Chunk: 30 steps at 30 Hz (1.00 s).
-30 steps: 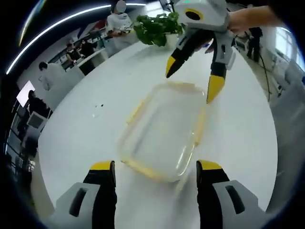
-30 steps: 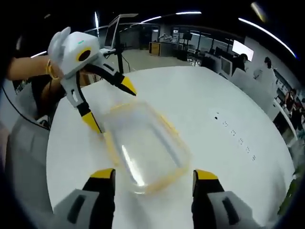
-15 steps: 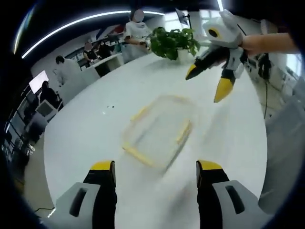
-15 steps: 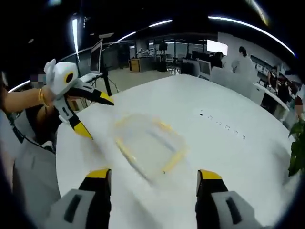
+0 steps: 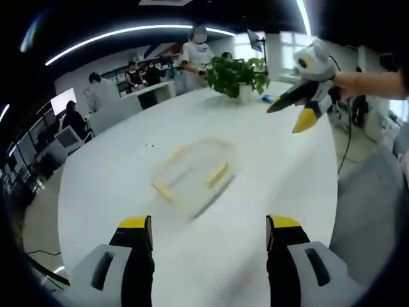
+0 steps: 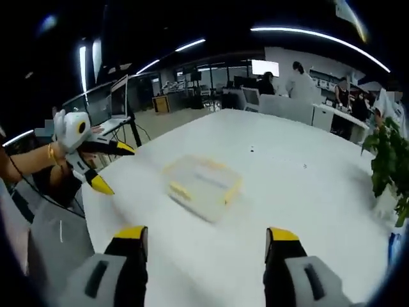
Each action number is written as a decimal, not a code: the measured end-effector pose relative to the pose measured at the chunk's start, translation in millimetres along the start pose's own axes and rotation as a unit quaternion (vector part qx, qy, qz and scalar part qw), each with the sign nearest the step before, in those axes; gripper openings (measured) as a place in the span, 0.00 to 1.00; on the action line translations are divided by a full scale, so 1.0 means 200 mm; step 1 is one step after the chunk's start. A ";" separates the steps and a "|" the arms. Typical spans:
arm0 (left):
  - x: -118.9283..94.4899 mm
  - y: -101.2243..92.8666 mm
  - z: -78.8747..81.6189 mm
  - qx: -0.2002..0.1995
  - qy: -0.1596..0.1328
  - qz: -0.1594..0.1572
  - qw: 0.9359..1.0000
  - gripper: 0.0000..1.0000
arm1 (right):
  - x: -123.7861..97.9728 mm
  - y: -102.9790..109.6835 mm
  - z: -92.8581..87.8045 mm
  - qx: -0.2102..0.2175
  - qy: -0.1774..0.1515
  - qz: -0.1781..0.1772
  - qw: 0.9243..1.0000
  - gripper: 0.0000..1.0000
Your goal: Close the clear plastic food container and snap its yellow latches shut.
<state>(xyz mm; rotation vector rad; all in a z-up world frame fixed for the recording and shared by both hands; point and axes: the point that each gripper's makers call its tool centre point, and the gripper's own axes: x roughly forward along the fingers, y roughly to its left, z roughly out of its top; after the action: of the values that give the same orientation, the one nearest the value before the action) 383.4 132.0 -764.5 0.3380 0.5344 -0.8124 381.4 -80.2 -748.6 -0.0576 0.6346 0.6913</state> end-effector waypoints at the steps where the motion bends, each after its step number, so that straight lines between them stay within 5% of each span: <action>1: -0.02 -0.02 -0.01 0.001 -0.002 -0.002 1.000 0.73 | -0.02 0.01 0.00 0.006 -0.003 -0.002 1.000 0.75; 13: -0.18 -0.12 -0.01 -0.046 -0.046 0.010 0.998 0.80 | -0.12 0.14 -0.06 0.053 -0.036 -0.007 0.998 0.79; 30: -0.19 -0.10 -0.04 -0.102 -0.053 0.027 0.993 0.80 | -0.17 0.33 -0.11 0.052 -0.038 0.017 0.998 0.78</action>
<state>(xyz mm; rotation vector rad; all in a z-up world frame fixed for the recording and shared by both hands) 345.2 145.2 -751.0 0.1200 0.5019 -0.7113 308.8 -53.7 -737.0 0.0762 0.5991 0.6887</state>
